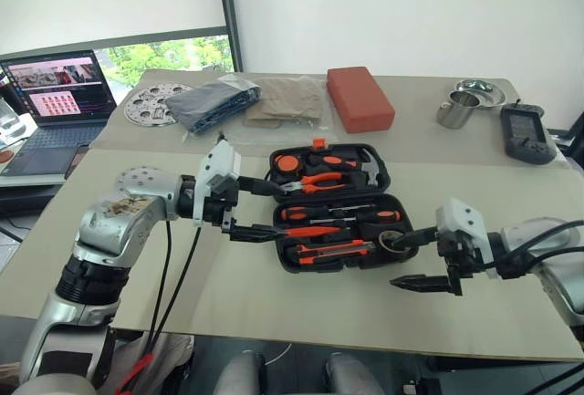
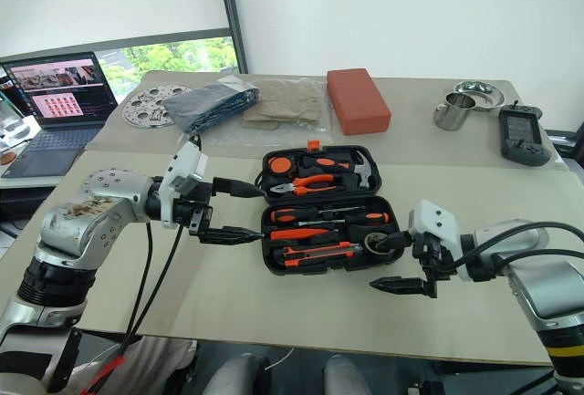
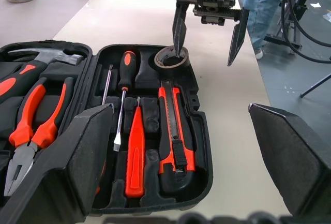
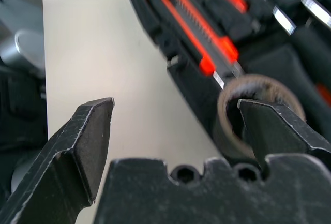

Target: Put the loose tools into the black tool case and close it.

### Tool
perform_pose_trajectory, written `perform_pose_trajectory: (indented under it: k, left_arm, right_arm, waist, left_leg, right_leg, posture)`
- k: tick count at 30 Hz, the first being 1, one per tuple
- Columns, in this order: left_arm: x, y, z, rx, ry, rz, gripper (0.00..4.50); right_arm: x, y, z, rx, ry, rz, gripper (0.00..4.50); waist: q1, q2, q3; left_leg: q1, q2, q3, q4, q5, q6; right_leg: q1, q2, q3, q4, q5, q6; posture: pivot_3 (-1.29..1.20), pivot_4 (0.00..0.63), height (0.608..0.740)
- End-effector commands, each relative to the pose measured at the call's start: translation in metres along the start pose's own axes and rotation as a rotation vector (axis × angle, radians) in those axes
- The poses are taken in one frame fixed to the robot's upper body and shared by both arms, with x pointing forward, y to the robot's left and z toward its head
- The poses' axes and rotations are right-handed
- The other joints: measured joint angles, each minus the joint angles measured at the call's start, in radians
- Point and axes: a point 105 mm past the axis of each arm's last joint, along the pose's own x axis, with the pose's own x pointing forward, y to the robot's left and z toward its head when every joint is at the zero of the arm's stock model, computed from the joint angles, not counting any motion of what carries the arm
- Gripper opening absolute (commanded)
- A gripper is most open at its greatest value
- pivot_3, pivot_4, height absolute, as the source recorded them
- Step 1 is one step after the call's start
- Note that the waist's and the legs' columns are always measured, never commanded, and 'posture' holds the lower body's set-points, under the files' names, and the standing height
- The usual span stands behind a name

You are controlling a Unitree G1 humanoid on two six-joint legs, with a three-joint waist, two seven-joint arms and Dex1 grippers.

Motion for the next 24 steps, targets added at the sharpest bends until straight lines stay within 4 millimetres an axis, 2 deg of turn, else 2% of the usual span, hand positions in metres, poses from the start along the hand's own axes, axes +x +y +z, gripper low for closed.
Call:
perform_pose_trajectory:
  k: [1, 6, 8, 10, 16, 20, 24]
  left_arm:
    - [-0.003, 0.0, 0.004, 0.024, -0.009, 0.011, 4.5]
    - [-0.002, -0.001, 0.004, 0.024, -0.011, 0.009, 4.5]
    - [-0.002, -0.001, 0.004, 0.026, -0.01, 0.01, 4.5]
    - [-0.003, 0.0, 0.004, 0.027, -0.01, 0.01, 4.5]
    - [-0.004, 0.0, 0.004, 0.029, -0.004, 0.01, 4.5]
    - [-0.005, 0.002, 0.005, 0.03, -0.003, 0.016, 4.5]
    - [-0.006, 0.002, 0.004, 0.024, -0.002, 0.02, 4.5]
  right_arm:
    - [-0.008, 0.001, 0.019, -0.052, -0.069, 0.014, 4.47]
    - [-0.007, 0.021, 0.01, 0.002, -0.008, 0.121, 4.47]
    - [-0.004, 0.028, -0.004, 0.033, 0.057, 0.143, 4.47]
    - [0.001, 0.024, -0.012, 0.031, 0.071, 0.111, 4.47]
    - [0.009, 0.012, -0.01, 0.032, 0.034, 0.031, 4.47]
    - [0.007, 0.008, -0.017, 0.027, 0.074, 0.003, 4.47]
    - [0.002, 0.011, -0.015, 0.031, 0.066, 0.008, 4.47]
  waist:
    - [0.001, 0.001, 0.0]
    - [0.004, 0.002, -0.001]
    - [0.007, 0.002, -0.001]
    - [0.006, 0.001, -0.001]
    - [-0.001, 0.0, 0.0]
    - [0.002, 0.0, 0.0]
    - [0.005, 0.001, -0.001]
  left_leg:
    - [0.0, 0.0, 0.0, 0.0, 0.0, 0.0]
    - [-0.001, 0.0, 0.0, 0.0, 0.0, 0.0]
    - [-0.001, 0.0, 0.0, 0.0, 0.0, 0.0]
    - [-0.001, 0.0, 0.0, 0.0, 0.0, 0.0]
    - [0.0, 0.0, 0.0, 0.0, 0.0, 0.0]
    - [0.0, 0.0, 0.0, 0.0, 0.0, 0.0]
    - [-0.001, 0.0, 0.0, 0.0, 0.0, 0.0]
  right_leg:
    - [0.0, 0.0, 0.0, 0.0, 0.0, 0.0]
    - [0.0, 0.0, 0.0, 0.0, 0.0, 0.0]
    - [0.0, 0.0, 0.0, -0.001, 0.0, 0.0]
    - [0.0, 0.0, 0.0, -0.001, 0.0, 0.0]
    - [0.0, 0.0, 0.0, 0.0, 0.0, 0.001]
    - [0.0, 0.0, 0.0, 0.0, 0.0, 0.0]
    - [0.0, 0.0, 0.0, 0.0, 0.0, 0.0]
  posture:
    - [0.0, 0.15, 0.727]
    - [0.0, 0.15, 0.727]
    - [0.0, 0.15, 0.727]
    - [0.0, 0.15, 0.727]
    - [0.0, 0.15, 0.727]
    - [0.0, 0.15, 0.727]
    - [0.0, 0.15, 0.727]
